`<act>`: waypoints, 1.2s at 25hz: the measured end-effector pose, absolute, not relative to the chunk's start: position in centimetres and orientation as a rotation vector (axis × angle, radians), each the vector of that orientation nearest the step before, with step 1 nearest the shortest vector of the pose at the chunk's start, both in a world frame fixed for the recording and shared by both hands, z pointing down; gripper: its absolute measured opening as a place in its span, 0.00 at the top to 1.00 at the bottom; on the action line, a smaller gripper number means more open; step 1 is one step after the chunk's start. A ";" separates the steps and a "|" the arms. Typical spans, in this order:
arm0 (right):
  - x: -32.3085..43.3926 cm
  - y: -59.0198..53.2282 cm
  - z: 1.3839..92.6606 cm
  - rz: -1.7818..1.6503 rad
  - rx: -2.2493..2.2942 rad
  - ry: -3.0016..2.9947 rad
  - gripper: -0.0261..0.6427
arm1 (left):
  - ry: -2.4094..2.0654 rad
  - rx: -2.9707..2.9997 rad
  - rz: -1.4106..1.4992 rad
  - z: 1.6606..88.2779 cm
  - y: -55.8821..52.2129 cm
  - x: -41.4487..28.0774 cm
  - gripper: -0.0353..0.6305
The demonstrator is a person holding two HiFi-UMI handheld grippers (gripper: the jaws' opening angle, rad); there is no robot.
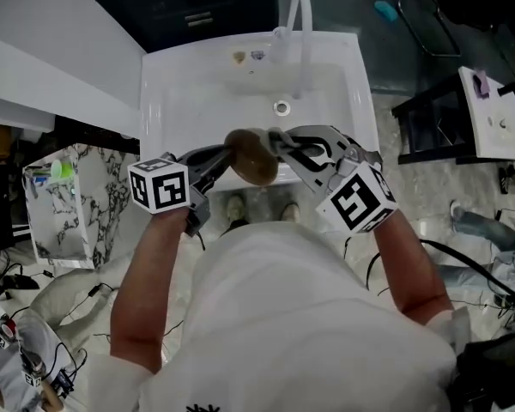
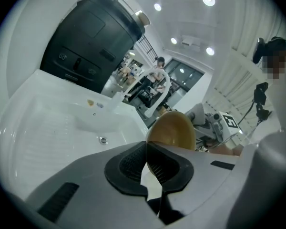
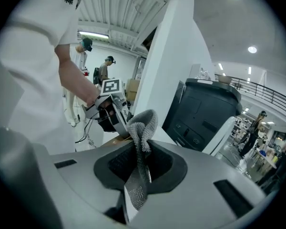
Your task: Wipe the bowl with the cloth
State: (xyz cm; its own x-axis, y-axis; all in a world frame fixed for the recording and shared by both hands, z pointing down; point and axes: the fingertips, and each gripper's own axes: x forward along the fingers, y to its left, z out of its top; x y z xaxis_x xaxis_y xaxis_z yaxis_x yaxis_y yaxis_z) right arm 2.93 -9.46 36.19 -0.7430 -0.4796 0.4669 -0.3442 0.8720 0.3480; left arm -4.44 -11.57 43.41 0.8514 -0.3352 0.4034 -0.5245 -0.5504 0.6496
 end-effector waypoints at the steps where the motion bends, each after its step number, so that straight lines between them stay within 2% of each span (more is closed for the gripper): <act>1: 2.7 -9.4 36.1 -0.335 0.577 -2.482 0.89 | -0.599 2.211 0.303 43.4 -11.3 -4.3 0.92; 12: 1.6 -9.0 35.8 -0.377 0.384 -2.506 0.89 | -0.310 2.317 0.329 41.9 -8.1 -2.4 0.92; 22: 1.3 -8.8 36.4 -0.407 0.316 -2.502 0.89 | -0.087 2.414 0.200 37.9 -6.6 -1.1 0.92; 30: 0.5 -7.7 37.9 -0.364 0.260 -2.515 0.89 | -0.071 2.417 0.063 35.7 -8.0 -1.5 0.92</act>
